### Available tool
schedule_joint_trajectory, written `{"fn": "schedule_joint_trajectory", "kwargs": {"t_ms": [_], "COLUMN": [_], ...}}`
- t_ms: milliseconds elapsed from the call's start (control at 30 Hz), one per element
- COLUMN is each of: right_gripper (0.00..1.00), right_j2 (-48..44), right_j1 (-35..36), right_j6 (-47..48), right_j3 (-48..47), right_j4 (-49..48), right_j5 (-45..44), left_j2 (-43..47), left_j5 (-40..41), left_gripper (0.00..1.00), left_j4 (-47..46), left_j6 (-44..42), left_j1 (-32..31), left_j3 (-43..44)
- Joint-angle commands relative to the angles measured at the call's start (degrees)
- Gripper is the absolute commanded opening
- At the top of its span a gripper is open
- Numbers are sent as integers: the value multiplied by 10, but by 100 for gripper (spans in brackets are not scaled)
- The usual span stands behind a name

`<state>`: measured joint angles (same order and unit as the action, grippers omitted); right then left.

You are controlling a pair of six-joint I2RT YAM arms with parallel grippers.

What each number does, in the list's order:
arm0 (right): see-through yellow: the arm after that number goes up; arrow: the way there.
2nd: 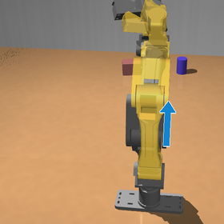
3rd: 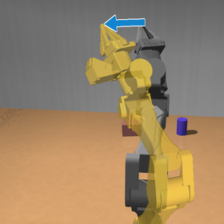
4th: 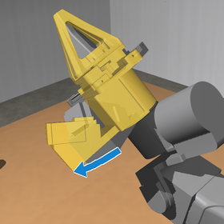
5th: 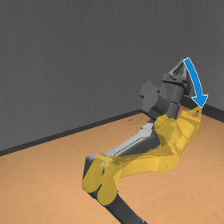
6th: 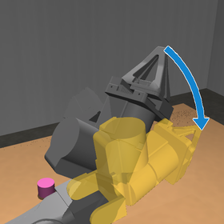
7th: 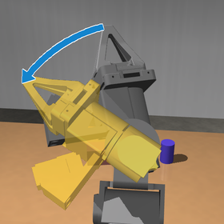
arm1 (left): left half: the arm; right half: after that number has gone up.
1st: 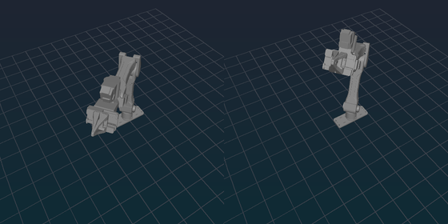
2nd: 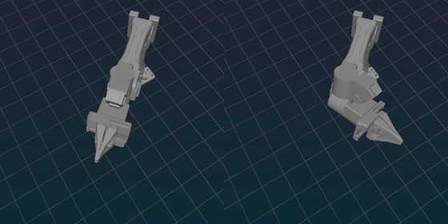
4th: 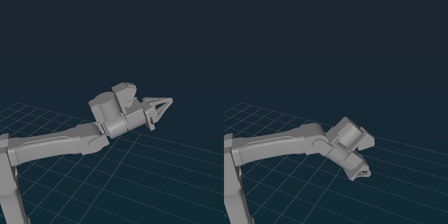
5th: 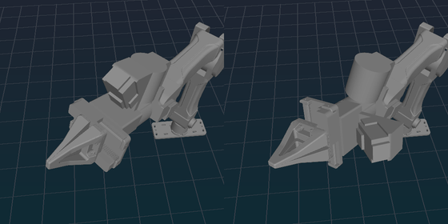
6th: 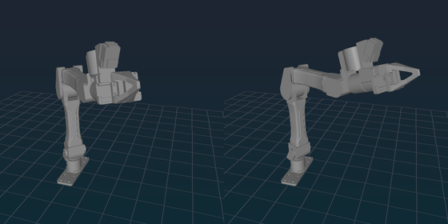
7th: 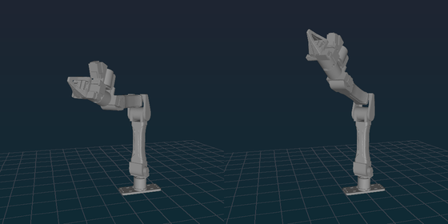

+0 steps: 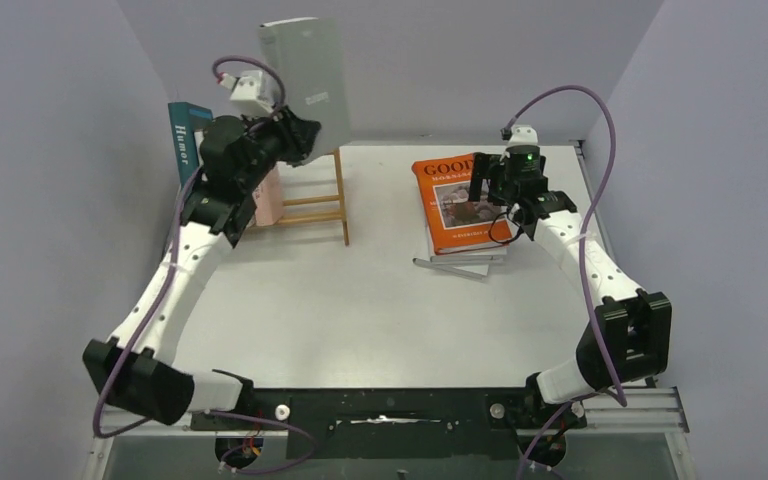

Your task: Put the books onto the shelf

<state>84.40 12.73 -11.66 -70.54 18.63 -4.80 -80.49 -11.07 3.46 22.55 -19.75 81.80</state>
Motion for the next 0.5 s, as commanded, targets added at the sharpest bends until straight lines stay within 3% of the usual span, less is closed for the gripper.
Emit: {"fn": "schedule_joint_trajectory", "kwargs": {"t_ms": [0,133,467], "right_gripper": [98,98,98], "right_j2": [-31,-32,-39], "right_j1": [-6,-5,-4], "right_j6": [-10,-15,-25], "right_j3": [6,10,38], "right_j4": [-22,-24,-33], "right_j5": [-4,6,20], "left_j2": [75,74,71], "left_j5": [186,222,270], "left_gripper": [0,0,0], "left_j4": [-6,-4,-124], "left_j6": [-100,-124,-123], "left_j1": [21,30,35], "left_j3": [-61,-97,-250]}}
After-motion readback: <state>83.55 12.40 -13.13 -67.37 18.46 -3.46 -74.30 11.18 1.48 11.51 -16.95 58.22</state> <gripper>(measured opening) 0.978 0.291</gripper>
